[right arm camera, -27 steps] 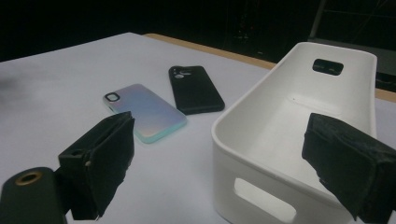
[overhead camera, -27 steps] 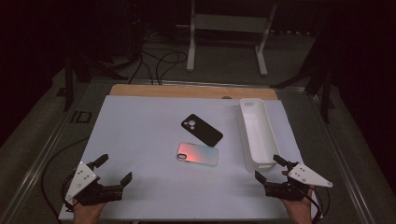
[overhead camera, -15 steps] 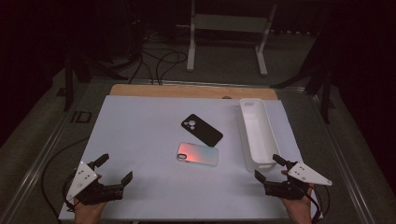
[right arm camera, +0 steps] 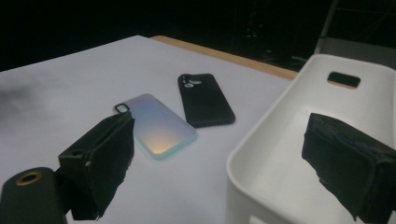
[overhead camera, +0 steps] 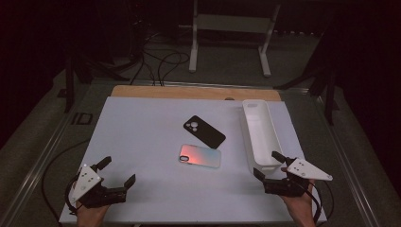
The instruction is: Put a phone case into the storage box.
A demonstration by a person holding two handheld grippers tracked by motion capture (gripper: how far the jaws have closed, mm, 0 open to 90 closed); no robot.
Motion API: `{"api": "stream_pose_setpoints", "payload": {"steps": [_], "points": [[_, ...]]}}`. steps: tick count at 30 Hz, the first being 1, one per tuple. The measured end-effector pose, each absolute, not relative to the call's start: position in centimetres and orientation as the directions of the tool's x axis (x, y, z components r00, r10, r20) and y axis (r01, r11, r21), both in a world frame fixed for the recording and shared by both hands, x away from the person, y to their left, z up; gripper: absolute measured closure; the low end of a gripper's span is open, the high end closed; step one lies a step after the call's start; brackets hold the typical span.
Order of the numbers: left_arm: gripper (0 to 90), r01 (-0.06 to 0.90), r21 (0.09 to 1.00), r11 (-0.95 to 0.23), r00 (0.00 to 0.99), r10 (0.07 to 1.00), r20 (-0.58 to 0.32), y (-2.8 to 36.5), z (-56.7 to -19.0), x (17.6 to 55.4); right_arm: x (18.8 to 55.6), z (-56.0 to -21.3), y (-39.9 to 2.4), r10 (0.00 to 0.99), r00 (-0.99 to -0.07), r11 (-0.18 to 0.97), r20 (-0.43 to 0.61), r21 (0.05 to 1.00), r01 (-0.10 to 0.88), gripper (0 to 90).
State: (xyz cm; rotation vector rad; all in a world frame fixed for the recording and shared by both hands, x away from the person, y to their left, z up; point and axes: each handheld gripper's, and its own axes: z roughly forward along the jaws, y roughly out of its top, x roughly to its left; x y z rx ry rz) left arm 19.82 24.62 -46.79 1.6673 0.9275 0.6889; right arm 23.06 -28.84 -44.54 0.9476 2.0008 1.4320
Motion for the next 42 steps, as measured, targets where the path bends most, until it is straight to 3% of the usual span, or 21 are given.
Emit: {"api": "stream_pose_setpoints", "payload": {"steps": [24,37,42], "points": [[0.0,0.229,0.964,-0.138,0.488,0.873,0.009,24.8,-46.8,19.4,26.9,-40.4,-22.9,0.705,-0.707,0.313,-0.059,0.92,0.235,9.3],[0.0,0.232,0.962,-0.141,0.489,0.872,0.01,24.7,-46.9,19.5,29.8,-39.9,-19.2,0.667,-0.738,0.386,-0.103,0.895,0.224,9.4],[0.0,0.231,0.963,-0.142,0.492,0.871,0.01,24.6,-47.0,19.5,31.0,-40.0,-18.1,0.647,-0.759,0.368,-0.075,0.902,0.225,9.4]]}}
